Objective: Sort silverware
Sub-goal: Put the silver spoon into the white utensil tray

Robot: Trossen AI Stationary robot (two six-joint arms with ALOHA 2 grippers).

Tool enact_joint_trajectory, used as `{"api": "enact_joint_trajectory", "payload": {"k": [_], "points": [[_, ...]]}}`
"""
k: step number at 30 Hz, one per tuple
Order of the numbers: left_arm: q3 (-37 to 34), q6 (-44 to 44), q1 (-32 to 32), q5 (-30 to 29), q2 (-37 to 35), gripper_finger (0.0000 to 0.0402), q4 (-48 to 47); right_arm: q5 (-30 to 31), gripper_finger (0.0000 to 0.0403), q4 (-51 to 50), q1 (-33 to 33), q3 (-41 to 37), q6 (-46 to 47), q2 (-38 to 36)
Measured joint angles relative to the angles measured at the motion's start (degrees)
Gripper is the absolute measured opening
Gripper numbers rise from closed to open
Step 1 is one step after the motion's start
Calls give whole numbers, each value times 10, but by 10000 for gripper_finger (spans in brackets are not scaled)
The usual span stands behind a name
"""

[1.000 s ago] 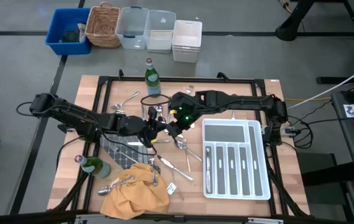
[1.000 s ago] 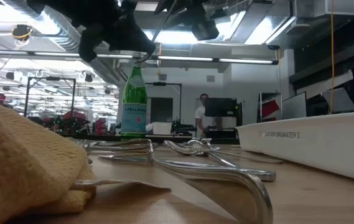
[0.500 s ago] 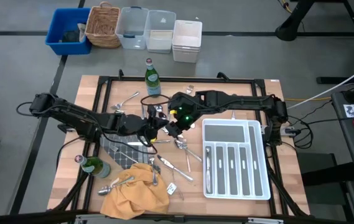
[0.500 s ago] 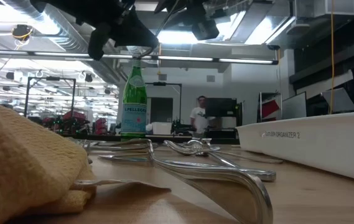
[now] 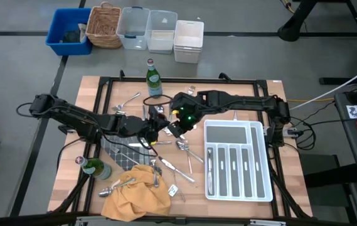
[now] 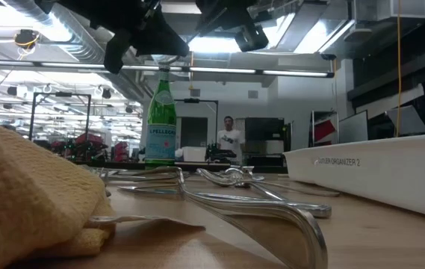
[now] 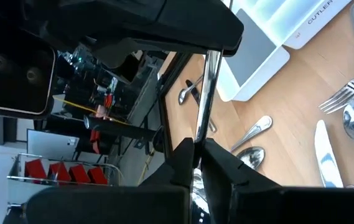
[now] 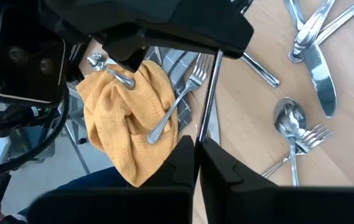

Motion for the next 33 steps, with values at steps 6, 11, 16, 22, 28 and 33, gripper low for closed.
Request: {"api": "enact_joint_trajectory", "payload": {"k": [6,11,16,22,28,33], "points": [[0,-17,0,4,1,15,-1,19,9,-15,0,0,-8,0],[0,-71,0,8,1,46,2,27,6,-18,1,0,-13,-1],[0,-124,0,9,2,86,4,49,4,-48,1,1,-13,-1],[0,-165,0,8,2,108,3,65,4,-127,1,1,-11,-1],[0,-197,0,7,2,109,2,76,5,-238,1,1,-10,-1],[0,-200,6,6,2,109,2,75,3,-332,1,1,-10,-1]]}}
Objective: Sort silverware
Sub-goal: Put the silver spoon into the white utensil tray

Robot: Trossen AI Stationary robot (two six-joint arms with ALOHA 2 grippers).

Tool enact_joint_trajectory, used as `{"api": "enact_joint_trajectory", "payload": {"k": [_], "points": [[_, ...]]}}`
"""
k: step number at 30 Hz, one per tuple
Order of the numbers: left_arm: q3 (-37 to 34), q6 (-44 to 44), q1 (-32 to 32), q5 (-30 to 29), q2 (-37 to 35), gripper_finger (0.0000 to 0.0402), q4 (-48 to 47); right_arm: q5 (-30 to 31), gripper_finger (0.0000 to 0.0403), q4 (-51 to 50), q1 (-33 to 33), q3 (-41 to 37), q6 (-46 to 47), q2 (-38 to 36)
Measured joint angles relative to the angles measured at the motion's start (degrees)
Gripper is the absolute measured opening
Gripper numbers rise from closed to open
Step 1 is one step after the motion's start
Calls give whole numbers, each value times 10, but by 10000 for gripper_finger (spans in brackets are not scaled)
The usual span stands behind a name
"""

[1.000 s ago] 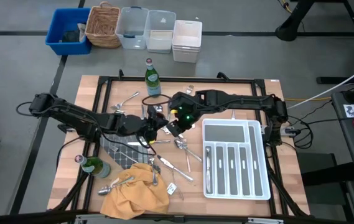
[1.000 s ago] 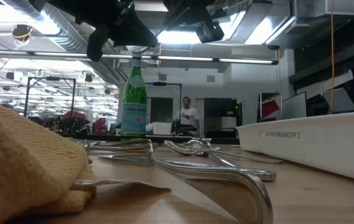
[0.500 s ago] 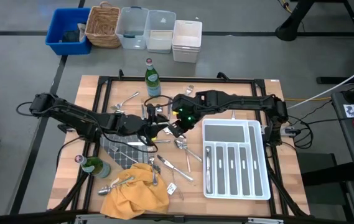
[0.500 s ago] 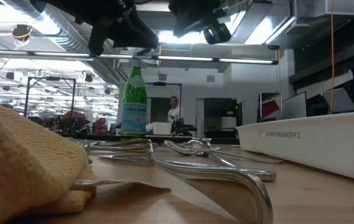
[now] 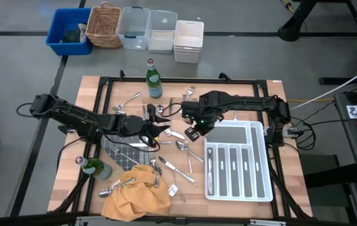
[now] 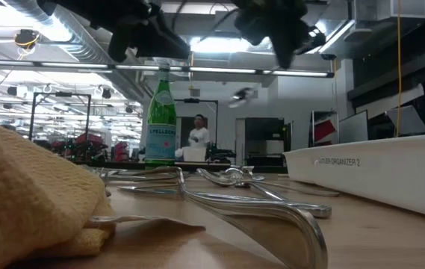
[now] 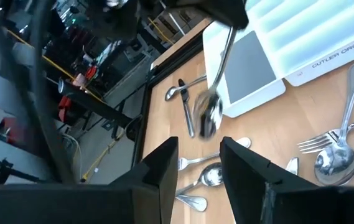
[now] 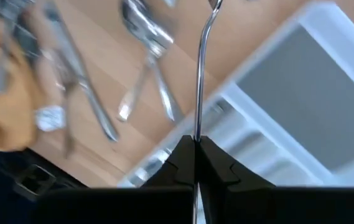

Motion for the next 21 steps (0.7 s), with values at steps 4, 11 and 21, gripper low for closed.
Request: {"api": "enact_joint_trajectory", "payload": {"k": [4,11,21], "points": [[0,-10,10,0,0,109,-4,4,4,-57,12,0,13,0],[0,-51,35,-1,0,109,-10,35,3,-52,68,-7,96,-43],[0,-95,62,-1,0,109,-24,237,3,-52,244,-24,427,-84]]}}
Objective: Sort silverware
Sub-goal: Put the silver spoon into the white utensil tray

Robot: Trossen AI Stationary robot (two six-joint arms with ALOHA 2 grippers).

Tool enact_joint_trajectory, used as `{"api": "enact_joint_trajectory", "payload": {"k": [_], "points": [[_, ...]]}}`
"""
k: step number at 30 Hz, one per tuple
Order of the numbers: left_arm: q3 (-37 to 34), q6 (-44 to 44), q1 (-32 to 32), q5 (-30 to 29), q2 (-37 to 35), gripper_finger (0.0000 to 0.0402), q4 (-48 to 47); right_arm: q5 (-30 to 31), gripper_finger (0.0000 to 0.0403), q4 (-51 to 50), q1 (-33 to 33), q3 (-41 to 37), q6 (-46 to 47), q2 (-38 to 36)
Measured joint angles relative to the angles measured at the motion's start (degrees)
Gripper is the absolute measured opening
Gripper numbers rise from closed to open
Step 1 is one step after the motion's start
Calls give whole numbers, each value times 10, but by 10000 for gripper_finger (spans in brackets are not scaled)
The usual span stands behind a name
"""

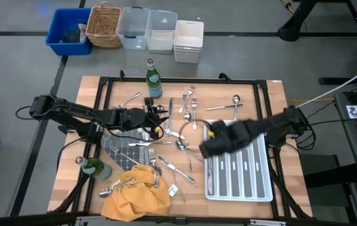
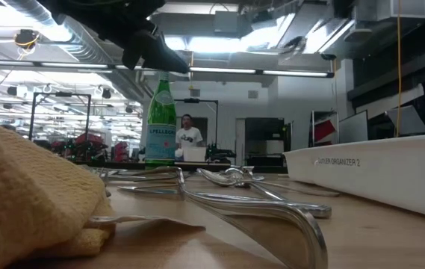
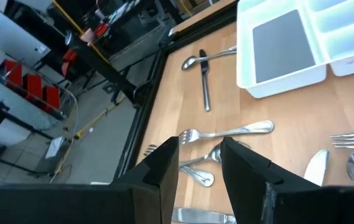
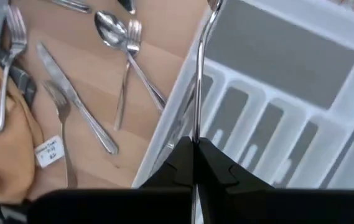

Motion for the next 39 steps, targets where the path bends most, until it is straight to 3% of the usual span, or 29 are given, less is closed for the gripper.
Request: {"api": "enact_joint_trajectory", "payload": {"k": [7,12,19,30,39], "points": [[0,5,2,0,0,109,1,7,4,22,126,-119,302,1],[0,2,2,0,0,109,5,42,4,132,186,-200,396,1],[0,-56,2,0,0,109,5,69,5,257,203,-306,400,1],[0,-220,5,1,-11,109,-8,71,5,355,201,-406,395,1],[0,-403,72,1,-81,109,-185,60,15,388,201,-435,390,1]]}}
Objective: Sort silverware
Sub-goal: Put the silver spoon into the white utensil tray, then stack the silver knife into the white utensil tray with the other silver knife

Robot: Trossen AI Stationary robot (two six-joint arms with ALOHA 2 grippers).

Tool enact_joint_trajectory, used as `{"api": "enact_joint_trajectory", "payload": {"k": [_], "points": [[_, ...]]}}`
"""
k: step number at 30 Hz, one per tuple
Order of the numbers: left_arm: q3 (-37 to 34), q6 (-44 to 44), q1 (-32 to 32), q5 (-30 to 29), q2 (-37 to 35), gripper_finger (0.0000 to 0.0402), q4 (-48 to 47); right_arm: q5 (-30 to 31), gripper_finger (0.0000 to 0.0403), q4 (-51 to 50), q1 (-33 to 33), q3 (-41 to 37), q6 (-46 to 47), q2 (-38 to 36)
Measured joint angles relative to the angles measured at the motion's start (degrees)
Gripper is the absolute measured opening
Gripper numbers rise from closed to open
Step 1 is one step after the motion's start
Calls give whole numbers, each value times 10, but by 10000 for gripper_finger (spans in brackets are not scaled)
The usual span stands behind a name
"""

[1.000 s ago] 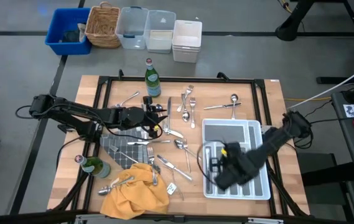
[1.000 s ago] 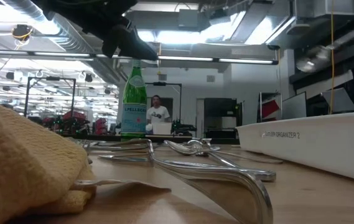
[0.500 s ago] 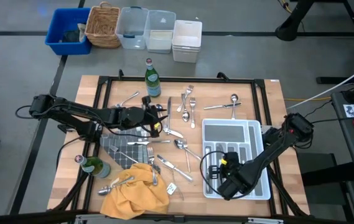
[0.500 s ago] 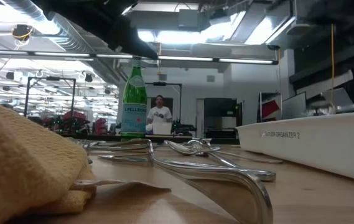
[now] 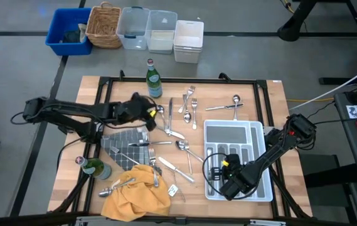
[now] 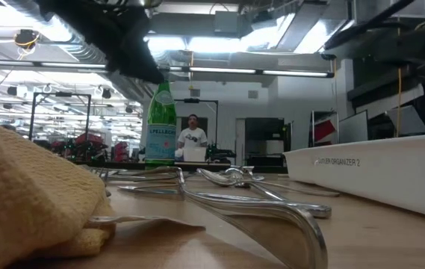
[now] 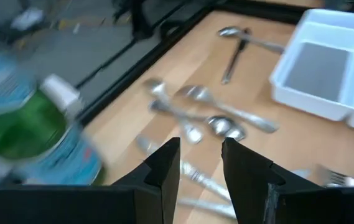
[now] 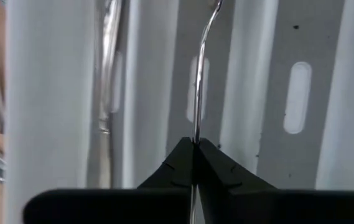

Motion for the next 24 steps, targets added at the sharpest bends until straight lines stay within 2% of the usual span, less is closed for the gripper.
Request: {"api": "enact_joint_trajectory", "payload": {"k": [4,11,17,24], "points": [[0,-120,36,16,-19,109,-76,-13,46,-1,0,-3,-10,0],[0,-333,77,133,-14,109,-206,-12,99,0,0,-3,-10,0],[0,-406,87,183,19,109,-252,-8,108,-1,0,-1,-10,0],[0,-420,87,235,97,109,-239,-12,108,1,0,-1,-10,0]]}}
